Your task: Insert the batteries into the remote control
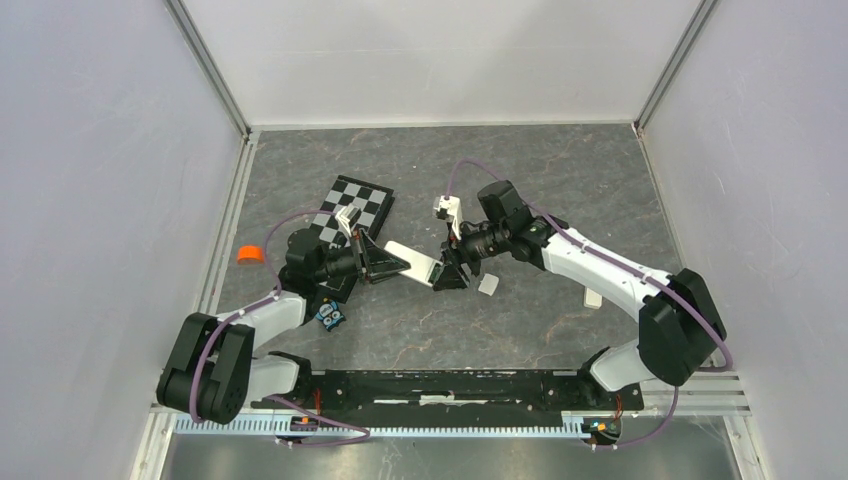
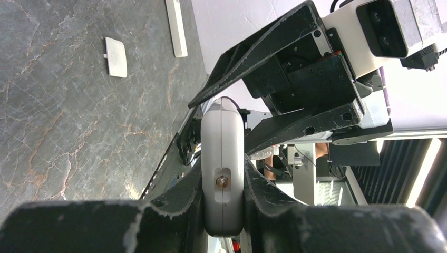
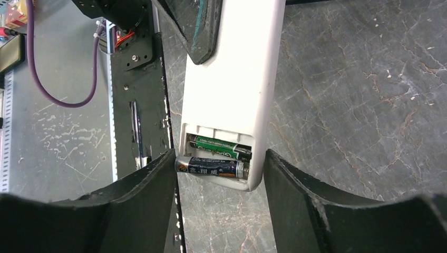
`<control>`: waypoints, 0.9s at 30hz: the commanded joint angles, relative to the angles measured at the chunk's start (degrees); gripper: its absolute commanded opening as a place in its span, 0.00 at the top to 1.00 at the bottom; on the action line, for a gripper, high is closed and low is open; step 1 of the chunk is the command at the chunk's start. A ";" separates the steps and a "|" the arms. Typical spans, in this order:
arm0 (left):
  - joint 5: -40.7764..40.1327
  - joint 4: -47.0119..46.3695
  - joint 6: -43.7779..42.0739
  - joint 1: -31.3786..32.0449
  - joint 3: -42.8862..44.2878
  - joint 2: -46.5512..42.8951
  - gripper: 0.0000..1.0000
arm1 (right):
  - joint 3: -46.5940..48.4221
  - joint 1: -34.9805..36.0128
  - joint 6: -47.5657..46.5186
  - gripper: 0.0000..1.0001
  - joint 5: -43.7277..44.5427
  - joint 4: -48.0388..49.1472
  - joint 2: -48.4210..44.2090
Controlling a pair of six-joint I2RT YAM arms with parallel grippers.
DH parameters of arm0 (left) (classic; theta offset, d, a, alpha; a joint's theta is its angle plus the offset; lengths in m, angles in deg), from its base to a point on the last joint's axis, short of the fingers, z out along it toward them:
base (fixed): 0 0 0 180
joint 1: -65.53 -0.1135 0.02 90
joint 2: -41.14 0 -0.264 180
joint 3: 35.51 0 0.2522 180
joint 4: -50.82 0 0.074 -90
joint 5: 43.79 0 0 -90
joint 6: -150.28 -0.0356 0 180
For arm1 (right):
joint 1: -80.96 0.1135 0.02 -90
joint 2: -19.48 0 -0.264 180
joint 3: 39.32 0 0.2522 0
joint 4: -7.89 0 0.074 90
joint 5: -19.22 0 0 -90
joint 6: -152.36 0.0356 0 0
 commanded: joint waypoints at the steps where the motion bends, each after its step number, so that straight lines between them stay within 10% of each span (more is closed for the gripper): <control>1: 1.15 -0.83 0.15 -0.09 1.42 -0.38 0.98 | 2.28 -0.21 0.42 0.37 -2.05 1.73 0.80; 10: 0.56 2.53 -1.98 -0.08 1.75 -1.08 0.98 | 0.88 -0.27 0.68 0.05 -4.55 3.92 -0.98; 27: 0.35 5.08 -3.13 -0.11 2.23 -1.62 0.98 | 1.95 -0.34 1.44 0.40 -7.07 3.18 1.81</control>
